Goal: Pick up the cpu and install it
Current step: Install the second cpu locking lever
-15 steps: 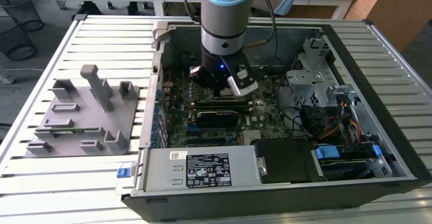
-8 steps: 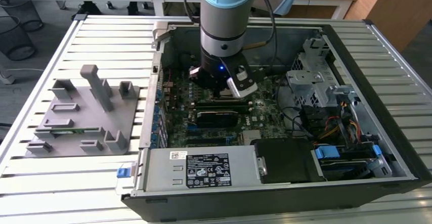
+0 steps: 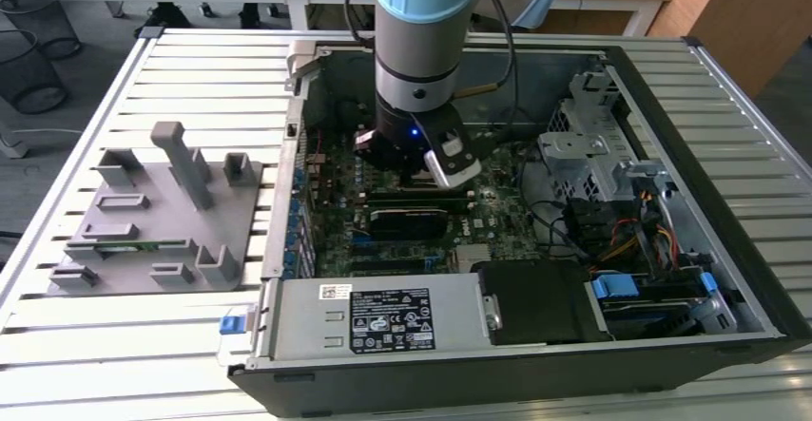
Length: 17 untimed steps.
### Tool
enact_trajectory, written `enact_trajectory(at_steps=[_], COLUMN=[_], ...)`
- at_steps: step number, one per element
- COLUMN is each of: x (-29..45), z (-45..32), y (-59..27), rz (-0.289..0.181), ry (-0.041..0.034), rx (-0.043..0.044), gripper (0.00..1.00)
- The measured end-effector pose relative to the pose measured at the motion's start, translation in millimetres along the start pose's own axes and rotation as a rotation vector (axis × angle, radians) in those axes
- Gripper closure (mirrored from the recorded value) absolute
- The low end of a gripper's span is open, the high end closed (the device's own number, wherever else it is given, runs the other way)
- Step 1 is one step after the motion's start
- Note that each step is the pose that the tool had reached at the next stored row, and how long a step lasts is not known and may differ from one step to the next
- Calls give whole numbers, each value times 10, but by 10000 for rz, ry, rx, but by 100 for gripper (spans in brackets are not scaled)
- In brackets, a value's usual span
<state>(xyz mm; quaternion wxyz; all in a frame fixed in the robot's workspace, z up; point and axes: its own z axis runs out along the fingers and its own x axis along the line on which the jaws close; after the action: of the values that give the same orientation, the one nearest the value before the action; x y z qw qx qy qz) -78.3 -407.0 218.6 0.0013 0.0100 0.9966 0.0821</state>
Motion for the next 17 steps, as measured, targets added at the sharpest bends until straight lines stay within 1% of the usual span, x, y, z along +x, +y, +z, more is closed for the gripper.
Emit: enact_trajectory(at_steps=[3, 9, 13, 17], x=[4, 9, 24, 36], z=[26, 47, 64, 67], y=[-4, -8, -23, -26], rz=[0, 1, 0, 0], ry=[0, 0, 1, 1], rx=[0, -2, -32, -34], gripper=[89, 89, 89, 89])
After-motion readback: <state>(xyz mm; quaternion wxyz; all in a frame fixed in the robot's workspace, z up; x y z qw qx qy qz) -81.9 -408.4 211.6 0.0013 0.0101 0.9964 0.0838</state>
